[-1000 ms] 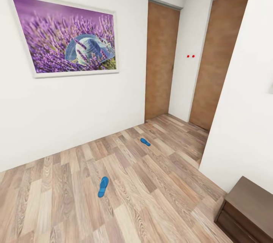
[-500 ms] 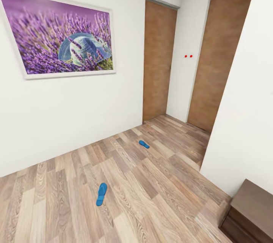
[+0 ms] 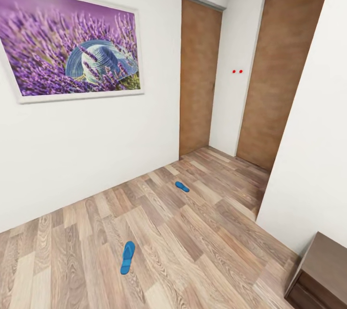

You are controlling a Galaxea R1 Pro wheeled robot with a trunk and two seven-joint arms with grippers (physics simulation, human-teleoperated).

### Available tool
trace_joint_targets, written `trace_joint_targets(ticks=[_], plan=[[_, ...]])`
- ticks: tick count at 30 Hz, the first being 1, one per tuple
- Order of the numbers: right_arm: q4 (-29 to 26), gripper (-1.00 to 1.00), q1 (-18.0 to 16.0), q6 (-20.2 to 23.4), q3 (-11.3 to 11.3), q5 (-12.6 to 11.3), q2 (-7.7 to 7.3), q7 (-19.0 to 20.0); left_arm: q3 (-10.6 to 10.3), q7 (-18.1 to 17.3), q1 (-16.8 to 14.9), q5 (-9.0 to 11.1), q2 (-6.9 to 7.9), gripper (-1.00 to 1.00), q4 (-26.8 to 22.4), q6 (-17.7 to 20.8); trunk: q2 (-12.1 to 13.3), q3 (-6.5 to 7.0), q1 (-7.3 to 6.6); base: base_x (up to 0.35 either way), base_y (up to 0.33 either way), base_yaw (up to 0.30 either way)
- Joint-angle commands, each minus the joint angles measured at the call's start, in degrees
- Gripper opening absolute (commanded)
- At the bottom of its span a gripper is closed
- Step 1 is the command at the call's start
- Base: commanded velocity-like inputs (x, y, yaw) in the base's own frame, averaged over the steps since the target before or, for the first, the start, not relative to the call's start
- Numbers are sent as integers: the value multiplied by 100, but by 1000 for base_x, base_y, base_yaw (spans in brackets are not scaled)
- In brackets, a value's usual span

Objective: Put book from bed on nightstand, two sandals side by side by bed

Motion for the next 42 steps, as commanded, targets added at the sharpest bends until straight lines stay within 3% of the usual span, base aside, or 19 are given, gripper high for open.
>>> trace_joint_targets(ticks=[1,42], plan=[[8,100,-6,2,-4,-1,0,-2,9,-2,-1,2,0,100,-1,-14,-3,-5,2,184,120,-62],[8,100,-6,-14,3,12,0,-2,10,-2,-1,2,-4,100,-1,-14,-3,-5,2,183,120,-9]])
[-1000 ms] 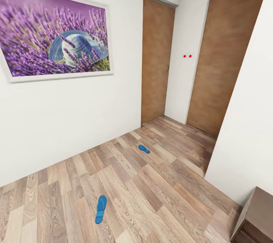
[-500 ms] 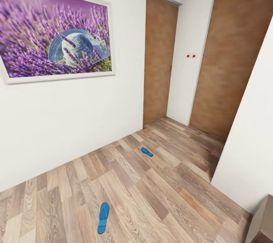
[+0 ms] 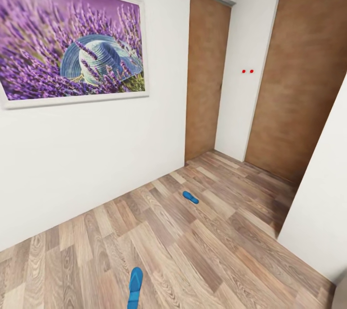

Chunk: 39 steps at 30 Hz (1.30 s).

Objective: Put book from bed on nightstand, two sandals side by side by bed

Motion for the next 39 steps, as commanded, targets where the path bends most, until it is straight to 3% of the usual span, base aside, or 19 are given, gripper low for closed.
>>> trace_joint_targets(ticks=[1,17,27,30,33,34,39], plan=[[6,100,-6,1,-3,1,0,-2,9,-2,-1,2,1,100,-1,-14,-3,-5,2,183,120,0],[3,100,-6,-15,-1,6,-5,-2,2,-2,-1,-5,6,100,-1,-46,-3,-5,2,94,56,0],[-12,100,-6,-43,-12,-4,-22,11,36,-8,-1,11,161,100,0,-191,-3,-5,2,5,3,0],[-37,100,-6,-39,-24,-19,-104,5,138,-30,-1,76,258,100,0,-229,-3,-5,2,1,1,0],[-61,100,-6,-40,-30,-46,-276,0,309,-46,-1,208,371,100,-1,-248,-3,-5,2,0,0,0],[-91,100,-6,-42,-42,-85,-399,-4,431,-55,-1,312,451,100,-2,-255,-3,-5,2,0,0,0],[-346,100,-6,-43,-80,-249,-604,-3,617,-67,-1,526,595,100,-79,-261,-3,-5,2,0,0,0]])
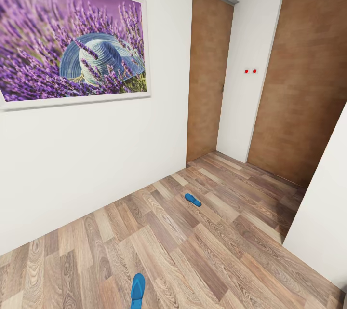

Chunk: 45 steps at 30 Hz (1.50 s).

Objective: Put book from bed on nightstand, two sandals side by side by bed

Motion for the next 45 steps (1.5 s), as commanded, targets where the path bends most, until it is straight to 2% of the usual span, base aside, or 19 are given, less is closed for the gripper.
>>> trace_joint_targets(ticks=[1,6,17,22,23,28,32,37,45], plan=[[-3,100,-1,-3,-8,-25,-1,-2,1,-8,0,53,0,100,-2,-11,-3,-5,0,0,0,0],[-405,100,-1,-4,-35,-179,-85,-7,88,-12,0,155,49,100,-166,5,-3,-5,0,0,0,0],[-1138,100,-1,-6,-71,-248,-184,-56,128,1,-22,239,14,100,-392,43,-3,-5,0,0,0,0],[-1584,100,-1,11,-96,-367,-204,-141,131,8,-25,494,-1,100,-673,174,-3,-5,0,0,0,0],[-1584,100,-1,11,-96,-367,-204,-141,131,8,-25,494,-1,100,-673,174,-3,-5,0,0,0,0],[-2026,100,-6,40,-113,-649,-215,-261,127,3,-34,904,-1,100,-1057,627,-3,-5,0,0,0,0],[-2379,100,-9,54,-119,-934,-221,-382,125,2,-54,1121,13,100,-1438,1100,-3,-5,0,0,0,0],[-2774,100,-22,58,-121,-1182,-231,-540,124,9,-77,1231,32,100,-2004,1534,-3,-5,0,0,0,0],[-3255,100,-34,15,-122,-1297,-231,-634,130,26,-93,1308,24,100,-2919,1798,-3,-5,0,0,0,0]])
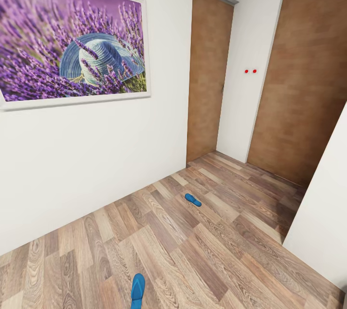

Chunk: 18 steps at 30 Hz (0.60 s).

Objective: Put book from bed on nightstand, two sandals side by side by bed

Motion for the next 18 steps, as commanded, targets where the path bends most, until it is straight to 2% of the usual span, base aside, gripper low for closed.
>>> trace_joint_targets(ticks=[1,6,8,9,18], plan=[[-38,100,-2,-9,12,-64,-2,-21,11,-2,-3,77,-5,100,-111,73,-3,-7,0,0,0,0],[-109,100,-3,-33,11,-76,6,-29,12,6,-31,216,-12,100,-484,245,-3,-7,0,0,0,0],[-134,100,-4,-89,11,-88,9,-33,12,12,-53,388,-12,100,-737,370,-3,-7,0,0,0,0],[-134,100,-4,-89,11,-88,9,-33,12,12,-53,388,-12,100,-737,370,-3,-7,0,0,0,0],[-157,100,-12,-406,6,-117,7,-36,7,24,-186,922,-24,100,-1191,501,-3,-7,0,0,0,0]])
